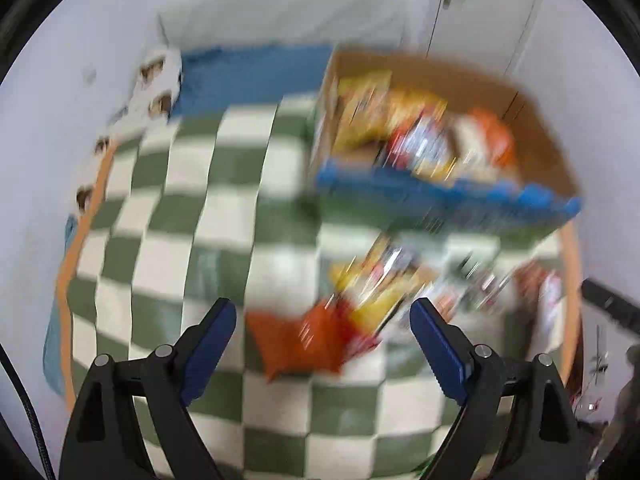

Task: Organize snacks
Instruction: 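Grasp the orange-red packet with left tool while right tool grasps red-white spicy strip pack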

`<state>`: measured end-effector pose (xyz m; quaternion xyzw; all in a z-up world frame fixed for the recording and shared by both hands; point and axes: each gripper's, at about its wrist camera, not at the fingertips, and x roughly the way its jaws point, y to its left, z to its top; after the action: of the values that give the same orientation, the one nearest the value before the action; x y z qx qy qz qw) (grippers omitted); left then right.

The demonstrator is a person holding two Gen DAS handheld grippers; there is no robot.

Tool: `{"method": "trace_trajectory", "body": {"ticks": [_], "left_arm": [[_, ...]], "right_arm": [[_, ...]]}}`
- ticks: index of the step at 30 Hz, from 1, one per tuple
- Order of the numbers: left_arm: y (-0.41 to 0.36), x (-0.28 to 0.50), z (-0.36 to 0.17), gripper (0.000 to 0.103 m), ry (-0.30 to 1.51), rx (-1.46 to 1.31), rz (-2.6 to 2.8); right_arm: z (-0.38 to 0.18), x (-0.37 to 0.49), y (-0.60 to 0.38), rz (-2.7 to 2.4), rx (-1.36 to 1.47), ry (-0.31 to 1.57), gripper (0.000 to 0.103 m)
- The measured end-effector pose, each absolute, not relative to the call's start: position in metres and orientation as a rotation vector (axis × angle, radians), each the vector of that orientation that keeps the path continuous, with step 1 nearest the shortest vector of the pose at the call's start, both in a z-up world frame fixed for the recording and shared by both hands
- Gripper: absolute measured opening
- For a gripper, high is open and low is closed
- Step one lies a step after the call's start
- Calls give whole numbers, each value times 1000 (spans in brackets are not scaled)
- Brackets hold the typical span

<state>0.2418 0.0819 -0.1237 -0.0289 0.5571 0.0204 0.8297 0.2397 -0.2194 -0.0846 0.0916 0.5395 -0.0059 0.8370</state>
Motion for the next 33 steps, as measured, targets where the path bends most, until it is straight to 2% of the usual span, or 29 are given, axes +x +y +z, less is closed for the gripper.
{"method": "trace_trajectory", "body": {"ticks": [4,7,10,13,17,19,21,25,26,28,30,31,33], "left_arm": [[105,236,-180,89,1353,-99,44],[119,239,-205,89,1409,-184,66],[120,247,-219,89,1413,-157,65],[99,249,-224,89,1439,-33,-67],[51,238,-237,89,1426,408,-166],[45,239,-245,89,1433,455,-173],[47,249,-249,89,1434,432,-152],[87,279,-241,89,1465,47,-45],[97,281,-239,89,1466,-31,-32],[108,279,-234,89,1460,-118,-32],[114,272,-227,89,1449,-118,-55],[113,266,-224,89,1443,-92,-65],[104,256,-220,89,1436,-22,-99]], "right_arm": [[-135,233,-237,-57,261,1245,98],[-163,231,-247,-95,285,1283,98],[-184,231,-258,-130,312,1312,98],[-195,232,-265,-143,323,1339,98],[-205,229,-267,-130,295,1375,98],[-209,229,-265,-127,280,1387,98],[-215,229,-265,-128,278,1396,98],[-226,236,-269,-157,266,1383,98],[-230,241,-271,-177,262,1380,94],[-238,246,-270,-205,250,1388,82],[-238,245,-270,-203,240,1380,63],[-237,243,-268,-192,228,1376,57],[-236,233,-260,-160,206,1394,56]]}}
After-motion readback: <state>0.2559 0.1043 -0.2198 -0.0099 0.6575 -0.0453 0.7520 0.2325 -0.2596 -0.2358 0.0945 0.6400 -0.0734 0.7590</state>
